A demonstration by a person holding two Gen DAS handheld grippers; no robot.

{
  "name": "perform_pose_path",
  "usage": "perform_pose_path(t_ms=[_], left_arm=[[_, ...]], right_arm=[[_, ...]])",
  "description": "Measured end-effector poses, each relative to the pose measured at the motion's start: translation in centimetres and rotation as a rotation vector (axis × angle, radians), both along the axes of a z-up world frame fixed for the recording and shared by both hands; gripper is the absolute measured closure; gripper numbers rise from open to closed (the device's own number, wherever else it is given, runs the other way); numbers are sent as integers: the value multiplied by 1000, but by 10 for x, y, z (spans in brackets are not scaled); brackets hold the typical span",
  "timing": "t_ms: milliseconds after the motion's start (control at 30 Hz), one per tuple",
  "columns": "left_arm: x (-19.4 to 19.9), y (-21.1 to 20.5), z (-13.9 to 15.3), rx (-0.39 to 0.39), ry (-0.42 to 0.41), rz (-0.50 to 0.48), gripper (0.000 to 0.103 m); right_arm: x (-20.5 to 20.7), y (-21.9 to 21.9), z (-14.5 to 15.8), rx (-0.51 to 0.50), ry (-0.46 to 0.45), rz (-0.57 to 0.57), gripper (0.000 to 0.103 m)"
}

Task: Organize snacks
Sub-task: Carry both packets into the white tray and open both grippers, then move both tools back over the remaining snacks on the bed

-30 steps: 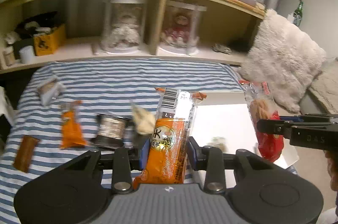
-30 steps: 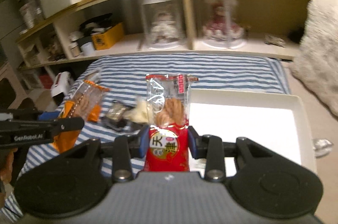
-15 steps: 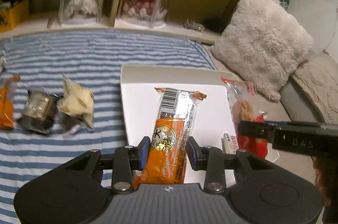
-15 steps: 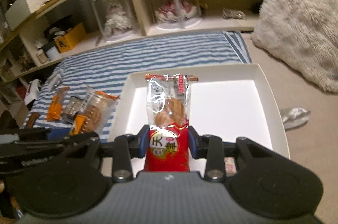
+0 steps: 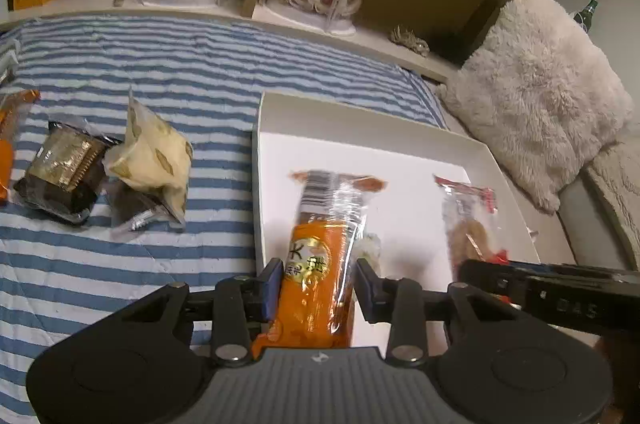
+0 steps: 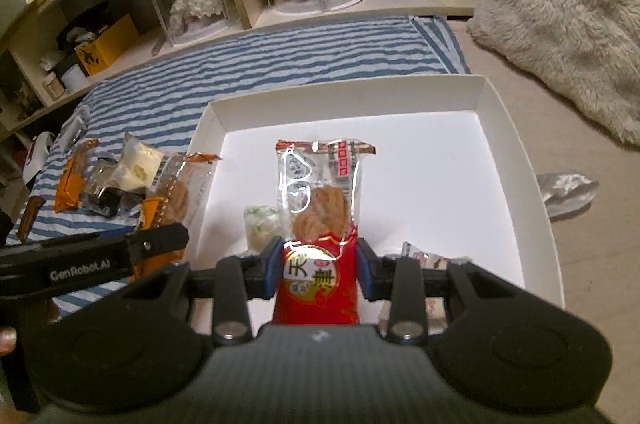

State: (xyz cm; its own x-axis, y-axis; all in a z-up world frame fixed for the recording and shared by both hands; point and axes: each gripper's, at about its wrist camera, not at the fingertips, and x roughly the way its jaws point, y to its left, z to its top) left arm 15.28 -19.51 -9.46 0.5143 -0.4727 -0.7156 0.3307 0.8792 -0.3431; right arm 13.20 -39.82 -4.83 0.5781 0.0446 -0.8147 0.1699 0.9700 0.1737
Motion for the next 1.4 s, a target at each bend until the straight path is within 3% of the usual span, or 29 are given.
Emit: perform_pose_path(t_ms=[167, 500, 667, 1000, 1067, 1233, 1400], left_arm=[[1, -1, -3, 8, 17, -23, 56], [-5, -6, 5, 100, 19, -101, 55], [-11, -6, 10, 124, 16, -121, 48], [-20, -5, 16, 160, 26, -145, 45], [-22, -5, 17, 165, 27, -151, 36], [-29, -5, 20, 185, 25, -168, 33], [-35, -1, 26, 205, 6, -155, 17]], right_arm=[[12, 5, -8, -1, 31, 16, 60], [24, 9, -15, -32, 69, 40, 58], [22, 10, -22, -81, 126, 30, 43], [-7, 1, -8, -67, 143, 35, 28], [-14, -1, -4, -61, 139, 35, 25], [-32, -3, 4, -64, 123, 31, 14], [-43, -1, 10, -74, 111, 26, 6]])
